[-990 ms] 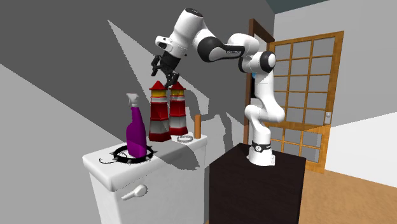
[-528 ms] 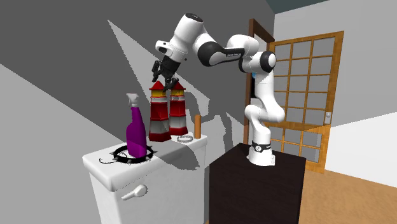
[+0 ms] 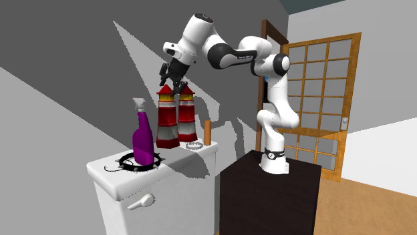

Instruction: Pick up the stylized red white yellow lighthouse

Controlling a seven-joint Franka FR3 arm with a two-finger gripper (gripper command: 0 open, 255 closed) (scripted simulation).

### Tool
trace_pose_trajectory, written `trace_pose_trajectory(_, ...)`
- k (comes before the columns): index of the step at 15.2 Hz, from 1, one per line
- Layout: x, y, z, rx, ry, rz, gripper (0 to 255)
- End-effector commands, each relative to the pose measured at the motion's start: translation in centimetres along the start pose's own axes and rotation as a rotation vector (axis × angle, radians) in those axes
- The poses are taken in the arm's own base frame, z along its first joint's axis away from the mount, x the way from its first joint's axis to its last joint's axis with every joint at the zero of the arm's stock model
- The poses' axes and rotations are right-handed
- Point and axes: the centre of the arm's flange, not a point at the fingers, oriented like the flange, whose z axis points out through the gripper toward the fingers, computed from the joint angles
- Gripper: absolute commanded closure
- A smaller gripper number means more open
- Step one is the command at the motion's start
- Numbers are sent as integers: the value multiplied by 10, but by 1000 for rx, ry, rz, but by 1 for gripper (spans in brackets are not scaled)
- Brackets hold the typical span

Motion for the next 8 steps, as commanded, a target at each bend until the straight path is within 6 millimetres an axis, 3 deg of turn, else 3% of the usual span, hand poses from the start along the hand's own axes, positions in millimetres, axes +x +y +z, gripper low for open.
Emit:
trace_pose_trajectory(1, -1, 6, -6, -1, 0, 0, 255)
trace_pose_trajectory(8, -6, 30, -34, -1, 0, 0, 255)
